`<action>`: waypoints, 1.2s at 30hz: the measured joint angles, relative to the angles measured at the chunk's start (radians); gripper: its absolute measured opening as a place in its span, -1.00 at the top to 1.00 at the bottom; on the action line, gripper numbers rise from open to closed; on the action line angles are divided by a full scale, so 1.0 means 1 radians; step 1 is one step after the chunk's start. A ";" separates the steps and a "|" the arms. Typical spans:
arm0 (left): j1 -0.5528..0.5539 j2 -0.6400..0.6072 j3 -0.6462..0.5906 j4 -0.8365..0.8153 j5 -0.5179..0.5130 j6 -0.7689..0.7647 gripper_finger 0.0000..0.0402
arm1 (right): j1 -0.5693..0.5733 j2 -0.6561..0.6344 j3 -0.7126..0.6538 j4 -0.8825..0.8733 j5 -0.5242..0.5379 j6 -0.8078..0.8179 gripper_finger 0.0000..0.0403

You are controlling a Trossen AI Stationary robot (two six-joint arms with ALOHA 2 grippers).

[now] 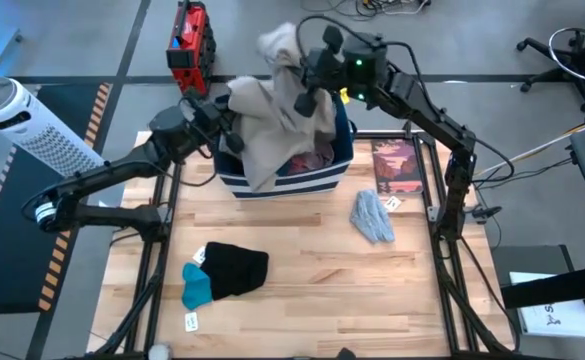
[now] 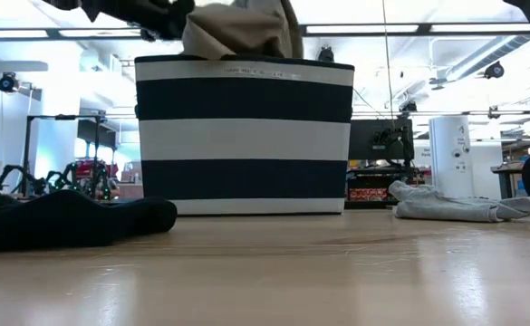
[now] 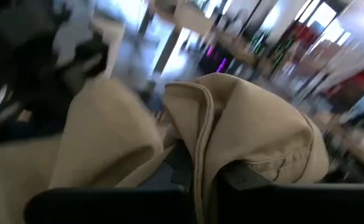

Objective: Sort clothes
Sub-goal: Put the gray shorts into the blue laundry bin

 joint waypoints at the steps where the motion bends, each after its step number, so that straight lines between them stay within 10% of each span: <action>1: 0.001 0.009 0.000 -0.008 0.001 0.000 1.00 | -0.004 0.000 -0.003 -0.040 -0.001 0.008 1.00; 27: 0.027 0.166 0.000 -0.173 0.035 0.054 0.99 | -0.107 0.001 -0.532 -0.115 -0.085 0.160 1.00; 36: 0.027 0.139 0.000 -0.155 0.037 0.035 0.56 | -0.100 0.001 -0.502 -0.123 -0.085 0.186 0.79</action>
